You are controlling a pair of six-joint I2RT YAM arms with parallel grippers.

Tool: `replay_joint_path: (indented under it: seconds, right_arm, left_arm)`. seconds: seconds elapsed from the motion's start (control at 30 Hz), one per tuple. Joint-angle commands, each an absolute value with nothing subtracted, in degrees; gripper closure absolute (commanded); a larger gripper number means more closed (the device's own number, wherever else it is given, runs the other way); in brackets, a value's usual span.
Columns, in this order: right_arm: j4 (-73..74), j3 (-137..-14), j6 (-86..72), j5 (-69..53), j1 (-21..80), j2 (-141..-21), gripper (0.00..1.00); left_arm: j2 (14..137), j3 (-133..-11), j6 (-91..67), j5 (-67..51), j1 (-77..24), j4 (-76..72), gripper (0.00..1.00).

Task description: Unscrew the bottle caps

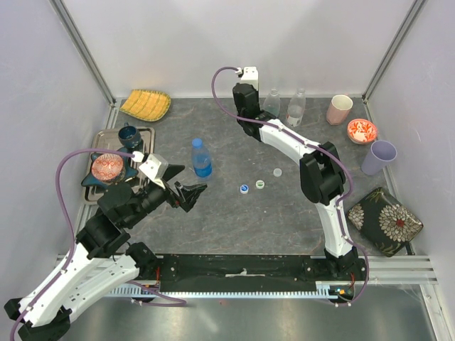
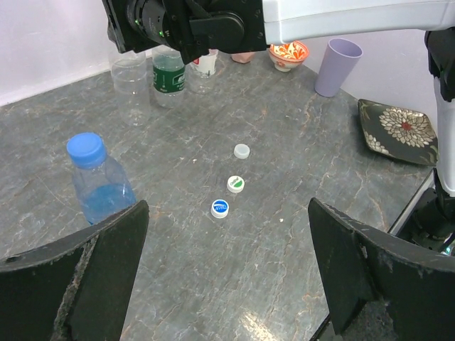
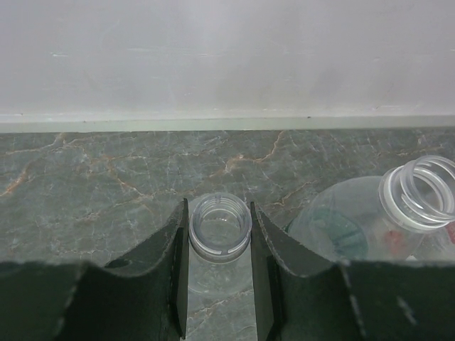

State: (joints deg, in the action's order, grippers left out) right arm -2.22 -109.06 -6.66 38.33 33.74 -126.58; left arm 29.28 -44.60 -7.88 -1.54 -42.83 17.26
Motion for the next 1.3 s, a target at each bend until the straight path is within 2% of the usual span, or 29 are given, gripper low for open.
replay_joint_path:
  seconds: [0.0, 0.3, 0.43, 0.87, 1.27]
  right_arm:
    - [-1.41, -109.51, -8.70, 37.79, 33.66, -126.91, 0.90]
    - [-0.26, -109.51, -8.61, 38.23, 33.66, -125.77, 0.51]
    - [-0.09, -109.95, -8.70, 38.23, 33.66, -125.51, 0.41]
    - [-0.09, -110.83, -8.53, 37.53, 33.58, -123.93, 0.25]
    - [-0.09, -108.46, -8.26, 36.21, 33.66, -121.29, 0.21]
  left_arm:
    - [29.35, -44.65, -7.56, -1.76, -42.71, 14.59, 0.00]
    - [29.27, -44.91, -7.21, -1.67, -42.63, 14.94, 0.00]
    - [29.18, -44.91, -7.38, -1.76, -42.71, 15.03, 0.01]
    - [29.09, -45.09, -7.56, -1.76, -42.71, 15.29, 0.00]
    - [28.74, -44.83, -8.00, -2.20, -42.71, 15.29, 0.00]
